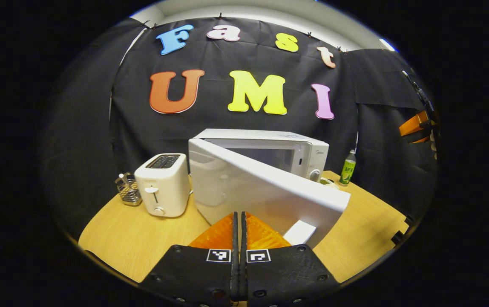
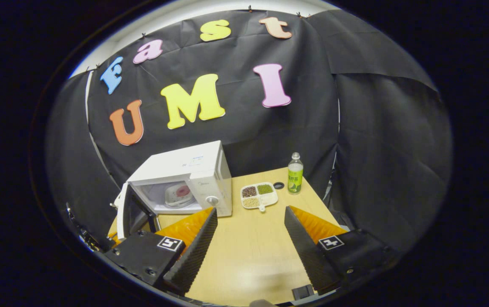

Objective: Open the microwave oven with the left hand, put the food in, and close the microwave oven.

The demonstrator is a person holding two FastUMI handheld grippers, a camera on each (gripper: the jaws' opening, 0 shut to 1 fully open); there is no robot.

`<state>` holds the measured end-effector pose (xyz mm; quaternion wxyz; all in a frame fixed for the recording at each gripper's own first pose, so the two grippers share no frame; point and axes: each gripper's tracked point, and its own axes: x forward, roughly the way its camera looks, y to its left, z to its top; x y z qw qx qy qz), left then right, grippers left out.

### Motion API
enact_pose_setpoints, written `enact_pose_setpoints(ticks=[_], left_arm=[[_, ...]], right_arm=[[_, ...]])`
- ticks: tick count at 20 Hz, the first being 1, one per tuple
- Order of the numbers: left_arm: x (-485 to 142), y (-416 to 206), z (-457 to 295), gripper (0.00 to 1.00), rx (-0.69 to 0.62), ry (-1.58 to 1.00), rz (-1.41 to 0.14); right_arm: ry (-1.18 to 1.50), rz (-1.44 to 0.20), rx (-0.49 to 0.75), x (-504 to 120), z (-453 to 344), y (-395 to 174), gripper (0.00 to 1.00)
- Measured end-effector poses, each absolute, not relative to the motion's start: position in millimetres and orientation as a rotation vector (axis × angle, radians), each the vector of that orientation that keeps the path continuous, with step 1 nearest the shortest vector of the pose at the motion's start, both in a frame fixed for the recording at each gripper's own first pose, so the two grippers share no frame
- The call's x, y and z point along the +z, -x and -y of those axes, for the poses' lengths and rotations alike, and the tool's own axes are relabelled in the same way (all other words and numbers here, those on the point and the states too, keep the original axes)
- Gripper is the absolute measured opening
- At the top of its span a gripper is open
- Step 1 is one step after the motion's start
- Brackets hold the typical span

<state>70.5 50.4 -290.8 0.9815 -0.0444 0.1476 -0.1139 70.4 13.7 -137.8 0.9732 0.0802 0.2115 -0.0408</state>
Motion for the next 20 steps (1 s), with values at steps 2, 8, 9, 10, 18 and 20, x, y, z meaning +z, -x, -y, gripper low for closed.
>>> enact_pose_setpoints(ticks=[2,8,9,10,18,20], left_arm=[[-291,-80,-32,0.0,-0.254,0.084,-0.297],[-292,-108,15,0.0,-0.304,0.076,-0.301],[-292,-113,20,0.0,-0.308,0.072,-0.3],[-290,-117,25,0.0,-0.308,0.07,-0.298],[-287,-151,62,0.0,-0.296,0.079,-0.292],[-288,-161,71,0.0,-0.294,0.068,-0.292]], right_arm=[[-0.171,-0.433,-0.089,-138,-3,-70,1.0],[-0.17,-0.436,-0.109,-136,32,-69,0.92],[-0.171,-0.434,-0.111,-136,35,-69,1.0],[-0.171,-0.433,-0.113,-135,39,-71,1.0],[-0.172,-0.432,-0.086,-131,55,-86,0.92],[-0.16,-0.431,-0.077,-130,55,-89,0.92]])
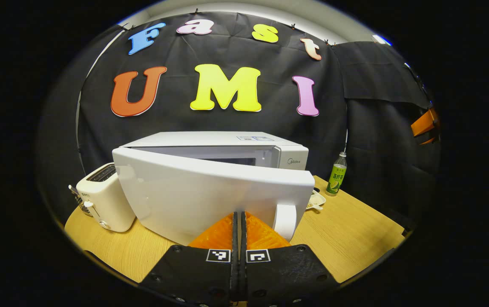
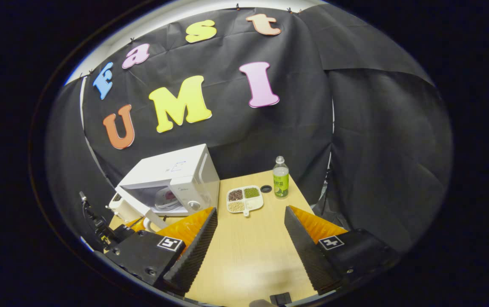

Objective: Open the microwave oven with the left hand, put the food in, and close the microwave oven.

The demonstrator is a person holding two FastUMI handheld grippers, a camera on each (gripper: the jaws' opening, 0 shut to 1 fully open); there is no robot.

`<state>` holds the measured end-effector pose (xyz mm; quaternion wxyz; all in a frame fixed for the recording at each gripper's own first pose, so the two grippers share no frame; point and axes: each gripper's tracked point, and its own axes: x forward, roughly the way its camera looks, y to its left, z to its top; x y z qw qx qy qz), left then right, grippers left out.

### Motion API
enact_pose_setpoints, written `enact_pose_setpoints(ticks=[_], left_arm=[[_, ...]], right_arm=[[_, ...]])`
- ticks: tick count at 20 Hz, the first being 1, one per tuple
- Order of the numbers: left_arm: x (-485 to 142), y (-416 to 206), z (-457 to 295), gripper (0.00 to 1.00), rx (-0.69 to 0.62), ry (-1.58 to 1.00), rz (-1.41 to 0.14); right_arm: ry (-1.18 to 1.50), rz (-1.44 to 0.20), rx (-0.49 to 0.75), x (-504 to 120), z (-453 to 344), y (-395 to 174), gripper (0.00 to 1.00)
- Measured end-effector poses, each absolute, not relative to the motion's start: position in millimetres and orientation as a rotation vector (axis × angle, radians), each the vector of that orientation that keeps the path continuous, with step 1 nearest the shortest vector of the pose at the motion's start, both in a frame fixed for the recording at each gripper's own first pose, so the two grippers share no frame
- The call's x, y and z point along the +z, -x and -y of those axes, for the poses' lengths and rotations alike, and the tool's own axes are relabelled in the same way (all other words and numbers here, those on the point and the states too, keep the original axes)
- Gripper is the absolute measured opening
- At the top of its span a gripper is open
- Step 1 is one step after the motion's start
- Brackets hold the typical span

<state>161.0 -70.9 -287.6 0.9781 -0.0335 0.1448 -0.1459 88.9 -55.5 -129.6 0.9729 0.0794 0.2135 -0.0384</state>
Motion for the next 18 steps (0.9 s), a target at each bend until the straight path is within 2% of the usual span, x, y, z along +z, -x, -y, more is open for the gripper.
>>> enact_pose_setpoints(ticks=[5,6,7,13,18], left_arm=[[-289,-190,93,0.0,-0.289,0.069,-0.288],[-290,-198,96,0.0,-0.286,0.064,-0.293],[-290,-206,98,0.0,-0.282,0.063,-0.294],[-293,-249,115,0.0,-0.276,0.081,-0.292],[-291,-253,114,0.0,-0.267,0.088,-0.287]], right_arm=[[-0.151,-0.446,-0.07,-133,66,-96,0.92],[-0.148,-0.451,-0.073,-135,69,-98,1.0],[-0.148,-0.453,-0.077,-136,73,-100,0.92],[-0.131,-0.461,-0.088,-138,79,-113,0.92],[-0.147,-0.469,-0.081,-140,73,-121,0.92]])
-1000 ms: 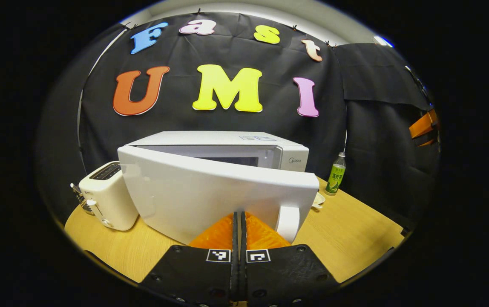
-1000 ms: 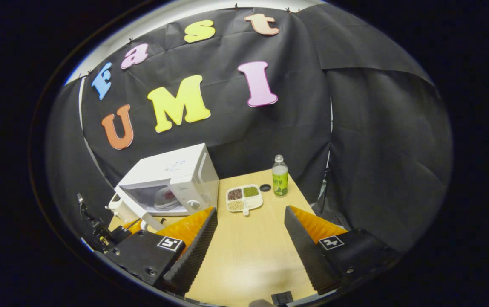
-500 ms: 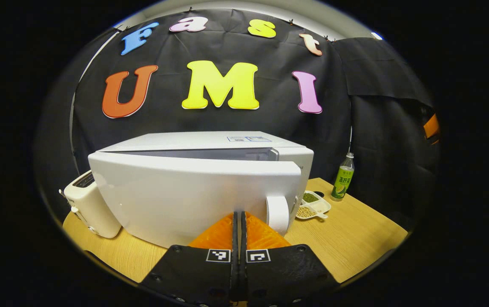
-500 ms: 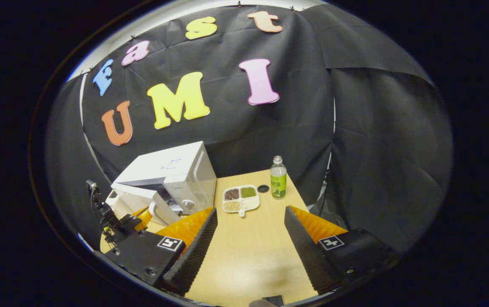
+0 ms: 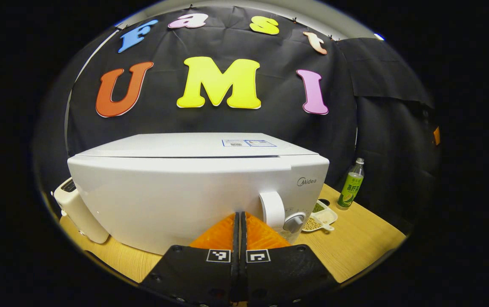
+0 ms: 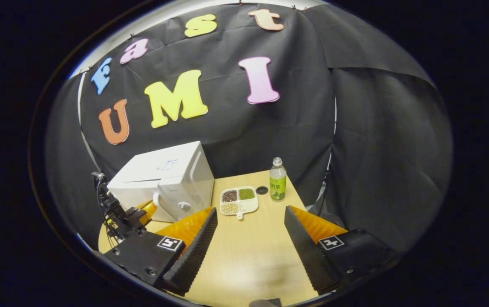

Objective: Open the microwave oven with the left hand, put the food in, and close the microwave oven.

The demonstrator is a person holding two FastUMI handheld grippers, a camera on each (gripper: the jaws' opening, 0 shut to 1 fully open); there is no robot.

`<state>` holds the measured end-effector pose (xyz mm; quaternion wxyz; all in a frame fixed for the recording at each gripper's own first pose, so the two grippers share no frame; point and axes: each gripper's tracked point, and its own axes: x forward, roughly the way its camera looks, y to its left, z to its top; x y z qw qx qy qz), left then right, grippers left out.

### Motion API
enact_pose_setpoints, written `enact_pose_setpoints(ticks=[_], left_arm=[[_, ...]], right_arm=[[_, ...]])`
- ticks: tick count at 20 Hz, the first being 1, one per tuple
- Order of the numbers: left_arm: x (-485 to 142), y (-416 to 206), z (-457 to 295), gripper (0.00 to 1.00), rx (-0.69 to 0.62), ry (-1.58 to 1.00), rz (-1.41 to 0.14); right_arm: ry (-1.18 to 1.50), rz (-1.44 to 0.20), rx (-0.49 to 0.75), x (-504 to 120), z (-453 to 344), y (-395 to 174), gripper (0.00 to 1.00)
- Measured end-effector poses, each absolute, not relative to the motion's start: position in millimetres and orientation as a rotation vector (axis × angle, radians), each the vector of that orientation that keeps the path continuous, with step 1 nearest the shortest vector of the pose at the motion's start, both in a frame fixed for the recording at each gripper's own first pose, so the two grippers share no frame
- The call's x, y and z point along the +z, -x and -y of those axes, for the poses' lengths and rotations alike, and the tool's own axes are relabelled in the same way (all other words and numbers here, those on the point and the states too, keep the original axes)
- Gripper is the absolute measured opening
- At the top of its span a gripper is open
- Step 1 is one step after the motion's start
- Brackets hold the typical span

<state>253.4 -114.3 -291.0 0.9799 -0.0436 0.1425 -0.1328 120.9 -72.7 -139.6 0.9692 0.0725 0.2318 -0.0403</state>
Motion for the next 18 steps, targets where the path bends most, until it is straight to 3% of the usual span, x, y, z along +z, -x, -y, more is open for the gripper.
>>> enact_pose_setpoints(ticks=[7,8,11,18], left_arm=[[-295,-244,99,0.0,-0.211,0.078,-0.342],[-293,-237,94,0.0,-0.212,0.077,-0.345],[-266,-211,73,0.95,-0.19,0.062,-0.302],[-179,-141,22,0.95,-0.151,0.02,-0.211]], right_arm=[[-0.124,-0.436,-0.055,-130,52,-124,0.92],[-0.119,-0.419,-0.053,-125,48,-125,1.0],[-0.1,-0.376,-0.032,-113,32,-126,1.0],[-0.011,-0.248,-0.002,-72,7,-120,1.0]])
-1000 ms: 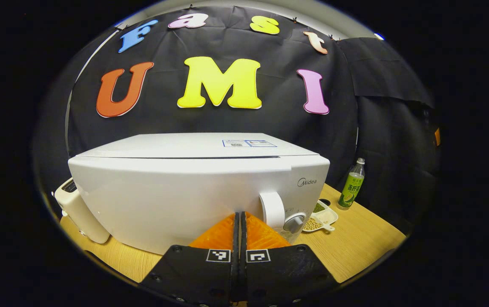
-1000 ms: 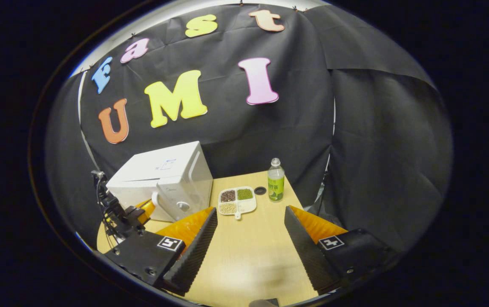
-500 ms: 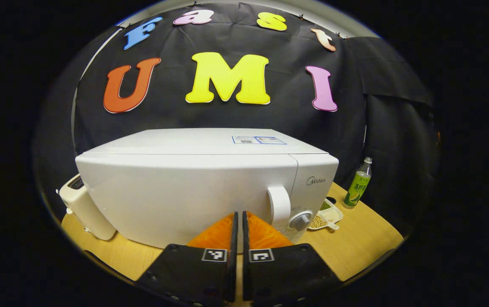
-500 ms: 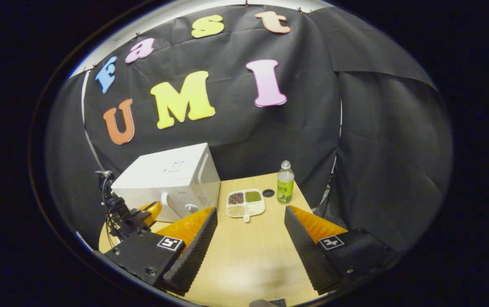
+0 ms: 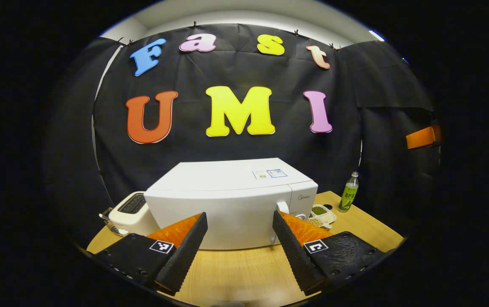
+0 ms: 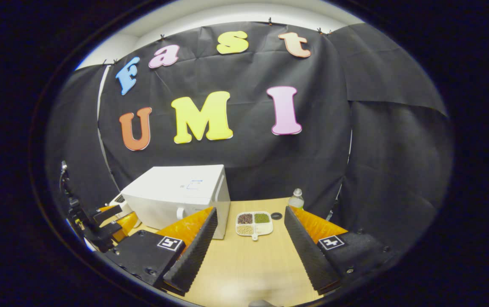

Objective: Open the microwave oven with the left hand, put the food in, and close the microwave oven.

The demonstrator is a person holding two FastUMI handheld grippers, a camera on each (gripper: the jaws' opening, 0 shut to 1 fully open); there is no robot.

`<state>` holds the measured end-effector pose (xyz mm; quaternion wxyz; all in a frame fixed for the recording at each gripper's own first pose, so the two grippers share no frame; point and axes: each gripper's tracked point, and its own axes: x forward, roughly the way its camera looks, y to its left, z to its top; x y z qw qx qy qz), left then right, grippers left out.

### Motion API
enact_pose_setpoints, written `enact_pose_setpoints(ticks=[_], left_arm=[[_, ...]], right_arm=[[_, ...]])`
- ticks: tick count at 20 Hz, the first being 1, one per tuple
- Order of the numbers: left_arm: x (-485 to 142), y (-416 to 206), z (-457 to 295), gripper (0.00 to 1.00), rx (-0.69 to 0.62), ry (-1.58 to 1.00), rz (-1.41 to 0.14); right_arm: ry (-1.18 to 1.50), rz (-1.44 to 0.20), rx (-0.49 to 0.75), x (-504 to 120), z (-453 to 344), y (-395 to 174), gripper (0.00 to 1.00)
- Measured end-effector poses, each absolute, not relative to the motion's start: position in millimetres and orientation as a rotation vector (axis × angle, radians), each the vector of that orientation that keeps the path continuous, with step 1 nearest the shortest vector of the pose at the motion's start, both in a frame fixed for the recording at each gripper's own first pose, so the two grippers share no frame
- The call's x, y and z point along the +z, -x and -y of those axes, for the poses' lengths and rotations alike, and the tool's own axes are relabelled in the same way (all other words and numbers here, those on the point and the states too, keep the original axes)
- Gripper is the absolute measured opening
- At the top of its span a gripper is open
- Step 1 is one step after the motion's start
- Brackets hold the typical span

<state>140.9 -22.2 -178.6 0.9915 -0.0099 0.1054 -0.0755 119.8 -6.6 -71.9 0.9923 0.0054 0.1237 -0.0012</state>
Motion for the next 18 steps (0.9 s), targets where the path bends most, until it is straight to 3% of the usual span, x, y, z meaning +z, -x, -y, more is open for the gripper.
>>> enact_pose_setpoints(ticks=[1,2,3,4,5,6,7,10,11,18], left_arm=[[-166,-132,17,0.95,-0.149,0.021,-0.201],[-153,-124,13,0.95,-0.152,0.02,-0.187],[-141,-116,8,0.95,-0.154,0.016,-0.172],[-128,-108,3,0.95,-0.152,0.008,-0.158],[-117,-101,-2,0.95,-0.152,-0.001,-0.143],[-103,-94,-5,0.95,-0.154,-0.002,-0.126],[-93,-88,-4,0.95,-0.171,0.006,-0.117],[-63,-74,-6,0.94,-0.19,0.004,-0.071],[-56,-70,-9,0.95,-0.18,-0.001,-0.065],[-39,-47,-26,0.95,-0.109,0.015,-0.058]], right_arm=[[-0.002,-0.226,0.0,-65,2,-118,1.0],[0.003,-0.206,0.004,-58,-3,-116,0.92],[0.009,-0.186,0.013,-52,-11,-113,0.92],[0.015,-0.163,0.018,-45,-18,-109,1.0],[0.024,-0.142,0.02,-38,-23,-106,0.92],[0.032,-0.121,0.02,-32,-29,-102,0.92],[0.033,-0.097,0.021,-25,-35,-98,1.0],[0.031,-0.048,0.019,-12,-50,-83,1.0],[0.023,-0.039,0.02,-10,-55,-79,0.92],[0.007,-0.032,0.036,-10,-80,-58,0.92]])
